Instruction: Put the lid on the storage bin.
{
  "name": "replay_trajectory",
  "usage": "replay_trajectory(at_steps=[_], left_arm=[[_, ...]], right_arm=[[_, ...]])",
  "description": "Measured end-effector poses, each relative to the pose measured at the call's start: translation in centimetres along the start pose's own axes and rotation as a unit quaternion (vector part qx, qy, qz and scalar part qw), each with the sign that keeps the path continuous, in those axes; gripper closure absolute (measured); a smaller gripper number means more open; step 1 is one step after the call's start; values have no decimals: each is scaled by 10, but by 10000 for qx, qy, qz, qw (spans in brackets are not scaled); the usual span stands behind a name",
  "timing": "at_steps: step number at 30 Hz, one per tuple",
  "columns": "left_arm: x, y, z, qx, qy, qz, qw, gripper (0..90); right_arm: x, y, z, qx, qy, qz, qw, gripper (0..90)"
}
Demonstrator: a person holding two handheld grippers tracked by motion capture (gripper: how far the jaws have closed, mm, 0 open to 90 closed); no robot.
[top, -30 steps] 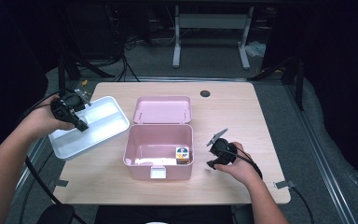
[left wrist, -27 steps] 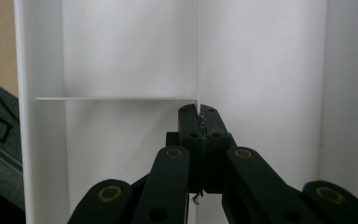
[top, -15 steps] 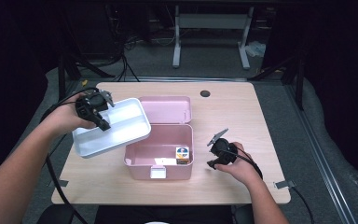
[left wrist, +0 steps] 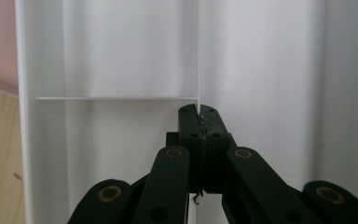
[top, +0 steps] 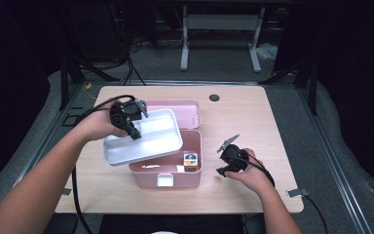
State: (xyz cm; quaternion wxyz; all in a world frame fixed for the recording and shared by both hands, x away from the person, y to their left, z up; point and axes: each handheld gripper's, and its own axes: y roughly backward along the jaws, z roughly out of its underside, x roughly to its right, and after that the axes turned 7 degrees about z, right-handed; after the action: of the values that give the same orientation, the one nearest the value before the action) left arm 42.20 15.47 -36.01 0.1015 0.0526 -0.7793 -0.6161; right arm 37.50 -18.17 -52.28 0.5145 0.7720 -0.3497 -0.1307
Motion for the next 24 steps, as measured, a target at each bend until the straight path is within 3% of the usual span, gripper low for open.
replay_trajectory(at_steps=[13,24], left_arm=[[6,-18,-31,-80,-390,150,9991,897],[11,-29,-44,-81,-593,235,9979,897]], right_arm=[[1,2,4,28,-60,16,10000,457],[1,1,5,48,-68,-9,10000,458]])
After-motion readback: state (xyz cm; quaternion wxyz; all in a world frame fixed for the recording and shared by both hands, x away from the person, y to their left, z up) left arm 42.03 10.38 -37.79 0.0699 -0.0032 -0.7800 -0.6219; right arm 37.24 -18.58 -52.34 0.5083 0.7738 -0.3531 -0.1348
